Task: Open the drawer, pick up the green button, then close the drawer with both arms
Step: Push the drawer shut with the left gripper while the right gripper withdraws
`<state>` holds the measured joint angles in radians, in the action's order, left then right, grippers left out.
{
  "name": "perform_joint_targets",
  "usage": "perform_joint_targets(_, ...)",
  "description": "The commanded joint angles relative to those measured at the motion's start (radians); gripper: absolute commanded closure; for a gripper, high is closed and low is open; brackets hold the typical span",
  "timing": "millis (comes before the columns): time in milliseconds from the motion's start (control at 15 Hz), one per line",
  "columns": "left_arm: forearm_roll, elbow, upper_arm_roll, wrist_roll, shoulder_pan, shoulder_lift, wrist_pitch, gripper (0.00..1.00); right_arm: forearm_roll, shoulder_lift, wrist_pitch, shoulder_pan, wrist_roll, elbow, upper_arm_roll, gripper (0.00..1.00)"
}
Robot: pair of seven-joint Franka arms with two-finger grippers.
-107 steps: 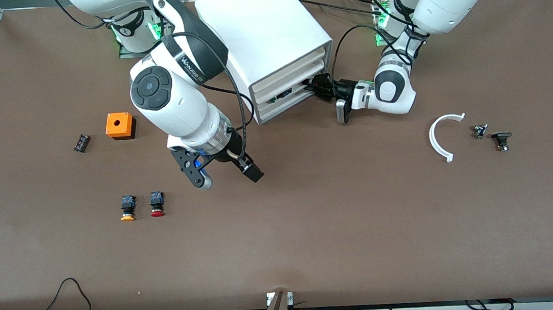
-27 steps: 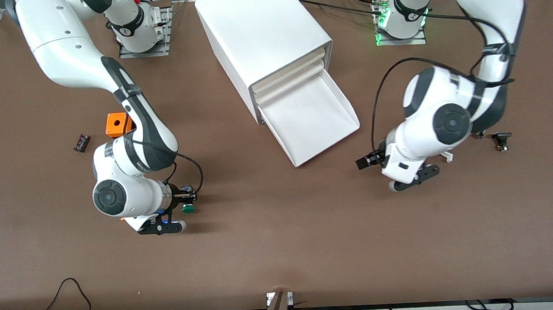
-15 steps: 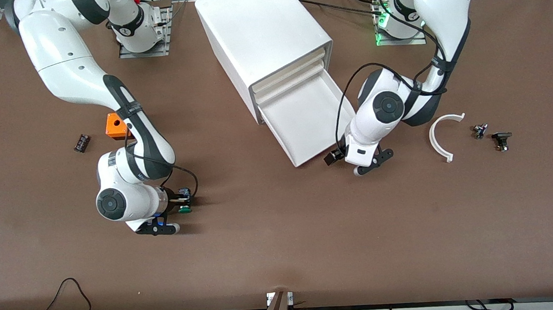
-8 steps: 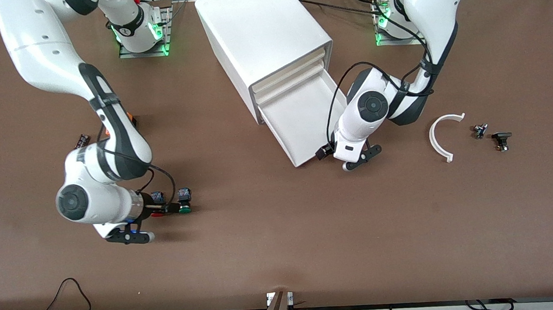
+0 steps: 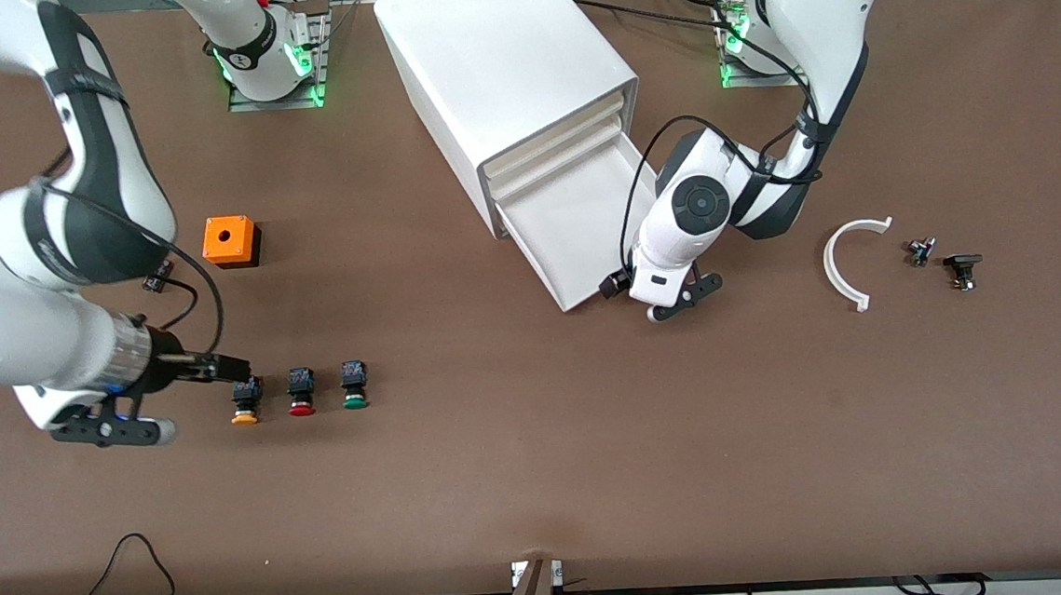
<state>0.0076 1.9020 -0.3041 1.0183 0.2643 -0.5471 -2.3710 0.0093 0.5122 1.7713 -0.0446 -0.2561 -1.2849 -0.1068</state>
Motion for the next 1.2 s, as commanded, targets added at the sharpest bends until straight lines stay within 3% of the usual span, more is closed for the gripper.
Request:
perform_joint_targets(0,0.038,0.009,-0.016,0.048,0.029,0.019,0.059,0.00,-0.006,-0.138,0.002,0.005,0.030,-0.123,0.016,0.00)
perform_joint_targets(533,0.038,0.011,-0.130,0.170,0.029,0.023,0.128,0.00,-0.011,-0.454,-0.075,0.009,0.104,-0.310,0.071,0.00)
perform_joint_targets(933,0.028,0.014,-0.194,0.204,0.027,0.021,0.153,0.00,-0.011,-0.573,-0.205,0.038,0.140,-0.318,0.071,0.00)
perform_joint_targets(1133,0.025,0.023,-0.222,0.236,0.029,0.019,0.153,0.00,-0.012,-0.603,-0.204,0.040,0.139,-0.349,0.071,0.00)
